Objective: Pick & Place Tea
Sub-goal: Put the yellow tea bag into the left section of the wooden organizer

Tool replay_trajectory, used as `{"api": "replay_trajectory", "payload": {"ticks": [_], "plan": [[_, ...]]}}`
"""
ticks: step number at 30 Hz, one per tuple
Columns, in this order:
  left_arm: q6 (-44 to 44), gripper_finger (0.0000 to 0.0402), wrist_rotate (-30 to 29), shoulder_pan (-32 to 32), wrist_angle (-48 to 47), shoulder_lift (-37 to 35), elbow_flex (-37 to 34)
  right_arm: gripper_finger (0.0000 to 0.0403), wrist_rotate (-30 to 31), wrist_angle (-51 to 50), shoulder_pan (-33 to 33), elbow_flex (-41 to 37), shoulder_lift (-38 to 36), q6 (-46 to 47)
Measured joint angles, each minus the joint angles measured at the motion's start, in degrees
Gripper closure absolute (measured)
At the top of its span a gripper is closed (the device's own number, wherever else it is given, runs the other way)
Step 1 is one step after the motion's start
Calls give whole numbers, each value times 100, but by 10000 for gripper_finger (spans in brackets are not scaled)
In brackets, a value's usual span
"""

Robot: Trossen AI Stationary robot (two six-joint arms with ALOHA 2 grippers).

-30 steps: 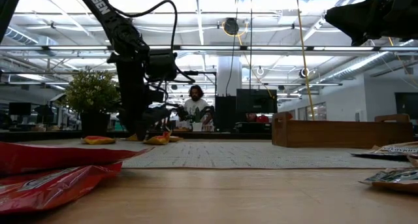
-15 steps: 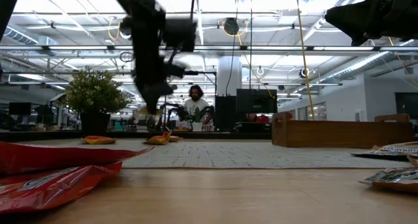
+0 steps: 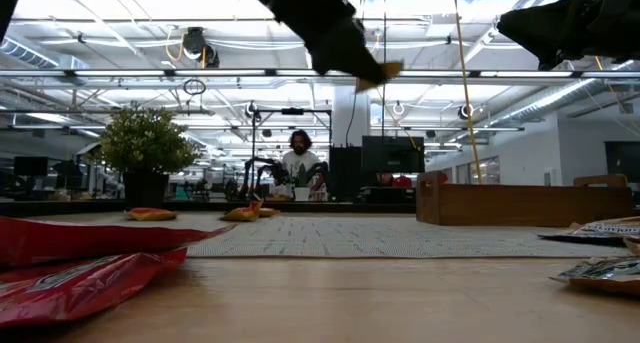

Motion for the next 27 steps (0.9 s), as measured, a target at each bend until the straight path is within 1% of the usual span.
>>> {"api": "replay_trajectory", "payload": {"ticks": [4, 12, 15, 19, 21, 23, 25, 27], "plan": [[323, 393, -40, 42, 130, 601, 310, 320, 0, -4, 0, 0, 0, 1], [1202, 393, -35, 41, 110, 1806, 1668, 320, 0, -2, 0, 0, 0, 1], [1262, 393, -17, 93, 111, 2080, 2014, 320, 0, -2, 0, 1, 0, 1], [1259, 392, -106, 157, 69, 2132, 2074, 321, 0, 0, 0, 0, 0, 1], [1267, 394, -415, 143, -80, 2065, 2070, 320, 0, 0, 0, 1, 0, 1], [1373, 394, -862, 88, -270, 1938, 2063, 320, 0, 2, 0, 1, 0, 1], [1496, 394, -1500, 1, -621, 1766, 2067, 321, 0, 2, 0, 0, 2, 1], [1638, 394, -2317, -119, -1089, 1603, 2072, 320, 0, -28, 0, 1, 0, 1]]}}
